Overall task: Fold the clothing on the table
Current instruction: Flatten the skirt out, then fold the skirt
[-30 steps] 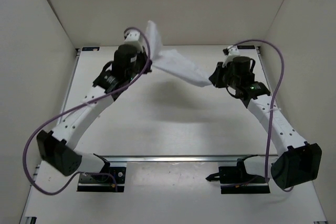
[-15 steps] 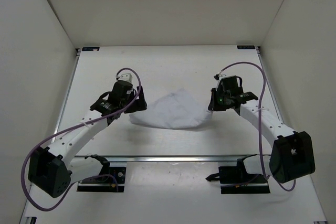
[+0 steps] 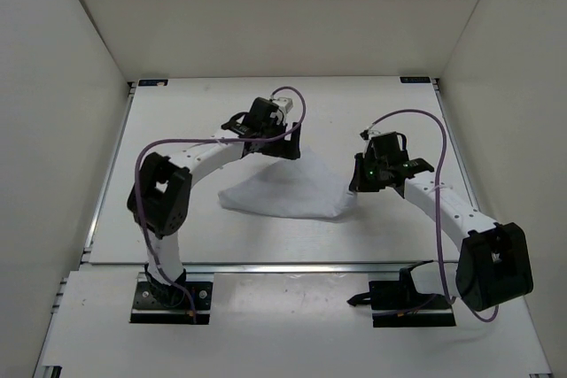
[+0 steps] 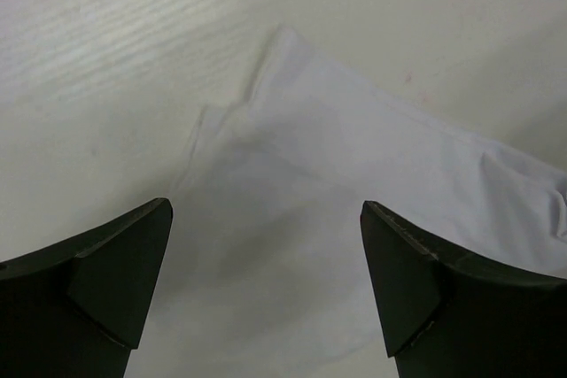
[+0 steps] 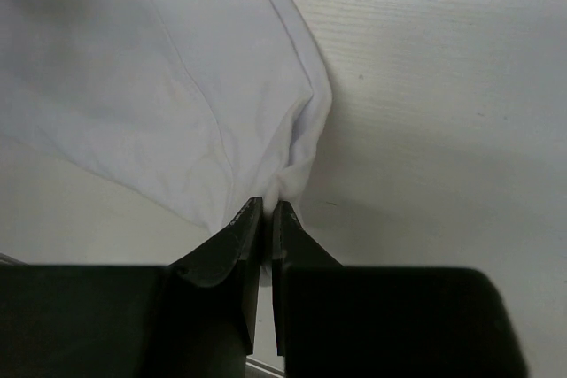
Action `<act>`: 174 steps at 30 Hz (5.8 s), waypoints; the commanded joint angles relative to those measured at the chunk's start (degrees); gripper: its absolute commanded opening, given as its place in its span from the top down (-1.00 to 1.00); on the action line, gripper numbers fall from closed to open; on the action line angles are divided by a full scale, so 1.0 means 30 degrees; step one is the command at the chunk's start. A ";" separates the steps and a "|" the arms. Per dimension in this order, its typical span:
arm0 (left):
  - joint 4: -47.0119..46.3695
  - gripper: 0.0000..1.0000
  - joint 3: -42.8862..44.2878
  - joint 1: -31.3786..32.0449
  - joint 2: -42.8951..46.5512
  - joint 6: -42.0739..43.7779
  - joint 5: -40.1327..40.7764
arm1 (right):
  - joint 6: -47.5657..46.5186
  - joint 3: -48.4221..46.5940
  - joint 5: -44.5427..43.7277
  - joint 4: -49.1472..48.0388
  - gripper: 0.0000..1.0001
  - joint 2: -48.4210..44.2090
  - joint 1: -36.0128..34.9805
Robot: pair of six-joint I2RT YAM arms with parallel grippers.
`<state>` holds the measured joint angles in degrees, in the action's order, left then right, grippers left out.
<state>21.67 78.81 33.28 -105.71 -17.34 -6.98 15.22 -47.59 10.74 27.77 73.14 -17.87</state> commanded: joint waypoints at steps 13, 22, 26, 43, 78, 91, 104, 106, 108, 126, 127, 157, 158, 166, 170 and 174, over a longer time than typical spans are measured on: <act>-0.4997 -0.97 0.4375 -0.0164 -0.6212 0.2707 -0.4965 | 0.0725 0.0133 0.0462 -0.0205 1.00 -0.0826 0.0507; -0.5408 -0.74 0.6395 0.0069 -0.7917 0.1886 -0.5437 | 0.0463 0.0251 0.0844 -0.0086 1.00 -0.0475 0.0713; -0.5291 -0.38 0.6631 0.0187 -0.8093 0.1826 -0.5027 | 0.0403 0.0219 0.0988 -0.0116 1.00 -0.0475 0.0946; -0.4381 -0.33 0.4991 -0.0252 -0.7243 0.2295 -0.4410 | 0.0111 0.0073 0.1107 -0.0204 1.00 -0.0006 0.0946; -0.0455 1.00 0.2399 -0.2747 0.7422 0.5404 -0.1802 | -0.3287 -0.9458 -0.2700 -0.2020 1.00 0.2137 0.2559; 0.0132 1.00 -1.2208 -0.1652 1.5642 0.1150 -0.2797 | -0.1705 -0.1535 -0.1033 0.1054 1.00 -0.2177 0.2060; 0.2766 1.00 1.1507 -0.2774 0.2016 0.5017 0.0739 | -0.4372 -2.2410 -0.3053 0.2638 0.99 0.7050 0.2703; 0.2098 1.00 1.2661 -0.2829 0.2421 0.5283 0.1475 | -0.4283 -2.3622 -0.2965 0.2145 1.00 0.6823 0.2821; 0.1308 1.00 1.1942 -0.3063 0.3384 0.5196 0.1596 | -0.4487 -2.2930 -0.3519 0.1442 1.00 0.6151 0.2645; 0.3581 1.00 -1.0065 -0.1220 1.7739 0.1390 0.0718 | -0.1942 -0.2774 -0.1913 0.2519 1.00 -0.3050 0.0130; 0.3964 1.00 -1.0560 -0.1306 1.7921 0.1271 0.0513 | -0.1505 -0.2304 -0.1476 0.2637 0.99 -0.3111 -0.0193; 0.1097 -0.23 -1.3704 -0.5232 1.4614 -0.1838 0.0831 | -0.1881 -0.4995 0.0755 -0.0936 0.23 0.5475 -0.1429; 0.1126 -0.35 -1.2888 -0.5262 1.4177 -0.1633 0.0921 | -0.1823 -0.5169 0.0755 -0.0907 0.05 0.5153 -0.1282; 0.2707 -0.73 -0.9656 -0.5410 1.3029 -0.0284 0.2095 | -0.1588 -0.4502 0.0870 -0.1200 -0.87 0.2514 -0.0254; 0.3176 -0.25 -1.1262 -0.4006 1.4814 -0.1276 0.1655 | -0.1005 -0.1548 0.1865 -0.0965 -0.74 0.0845 -0.0343; 0.3558 0.63 -1.3168 -0.3125 1.5869 -0.2536 0.1157 | -0.0126 0.0742 0.2222 -0.0760 -0.43 0.0024 -0.1220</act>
<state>29.78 42.81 22.63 -60.25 -22.46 -2.17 12.21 -49.50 15.92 24.49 74.15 -19.64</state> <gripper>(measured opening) 0.255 0.749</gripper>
